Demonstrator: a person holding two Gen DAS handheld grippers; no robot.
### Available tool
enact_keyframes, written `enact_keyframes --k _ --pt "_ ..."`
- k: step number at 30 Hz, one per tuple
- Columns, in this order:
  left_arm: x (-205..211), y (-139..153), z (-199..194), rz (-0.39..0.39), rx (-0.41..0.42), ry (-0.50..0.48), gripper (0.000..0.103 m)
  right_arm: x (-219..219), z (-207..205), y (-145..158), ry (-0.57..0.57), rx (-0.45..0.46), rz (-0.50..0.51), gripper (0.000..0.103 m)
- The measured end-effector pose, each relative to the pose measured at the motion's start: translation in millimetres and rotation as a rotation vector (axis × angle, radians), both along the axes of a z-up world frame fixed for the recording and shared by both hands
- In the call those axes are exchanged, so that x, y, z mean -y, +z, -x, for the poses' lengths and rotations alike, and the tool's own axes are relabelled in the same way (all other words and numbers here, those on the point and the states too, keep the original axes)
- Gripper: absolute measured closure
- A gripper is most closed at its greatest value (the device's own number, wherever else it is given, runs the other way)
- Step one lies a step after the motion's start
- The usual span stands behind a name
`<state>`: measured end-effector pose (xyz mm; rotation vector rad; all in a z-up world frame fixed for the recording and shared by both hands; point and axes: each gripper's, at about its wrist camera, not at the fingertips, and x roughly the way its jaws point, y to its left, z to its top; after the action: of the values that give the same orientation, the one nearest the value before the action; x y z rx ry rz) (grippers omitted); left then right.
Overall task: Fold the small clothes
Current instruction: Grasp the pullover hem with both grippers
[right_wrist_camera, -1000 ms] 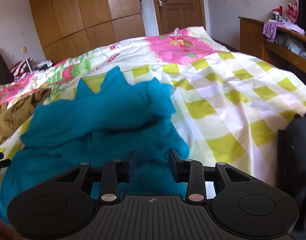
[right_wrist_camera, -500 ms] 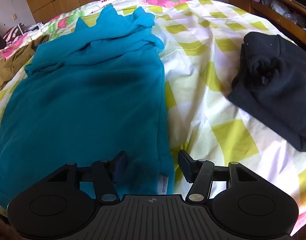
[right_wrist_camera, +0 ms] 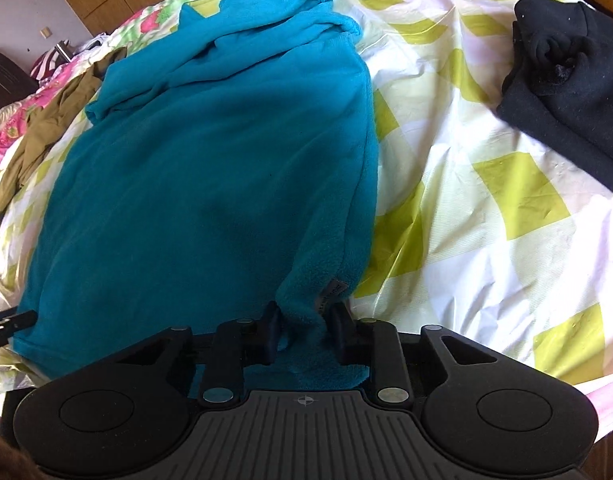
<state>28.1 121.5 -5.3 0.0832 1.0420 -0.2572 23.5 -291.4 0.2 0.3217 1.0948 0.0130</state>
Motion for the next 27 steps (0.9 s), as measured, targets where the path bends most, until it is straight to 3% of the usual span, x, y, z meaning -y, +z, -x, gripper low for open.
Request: enact_keyframes --k 6,8,11,16,21,24,27 --pt "2 -5 -1 0.044 -0.052 0.036 0.081 3 -5 -8 -0.005 0.005 -0.041 0.075" --pt "0 2 0 0.092 -0.050 0.049 0.082 4 -8 -8 -0.017 -0.005 -0.068 0.089" --pt "-3 19 9 0.165 -0.016 0.060 0.082 12 1 11 -0.014 0.042 -0.185 0.090" --pt "-8 53 35 0.329 0.023 0.103 0.082 11 28 51 0.031 0.124 -0.267 0.092" --pt "-10 76 72 0.396 0.021 0.129 0.082 15 66 70 0.011 0.108 -0.315 0.092" --pt "-13 83 88 0.493 0.009 0.171 0.082 18 83 79 -0.013 0.105 -0.338 0.092" --pt "-13 95 87 0.580 0.065 0.175 0.082 24 88 92 -0.036 0.136 -0.417 0.092"
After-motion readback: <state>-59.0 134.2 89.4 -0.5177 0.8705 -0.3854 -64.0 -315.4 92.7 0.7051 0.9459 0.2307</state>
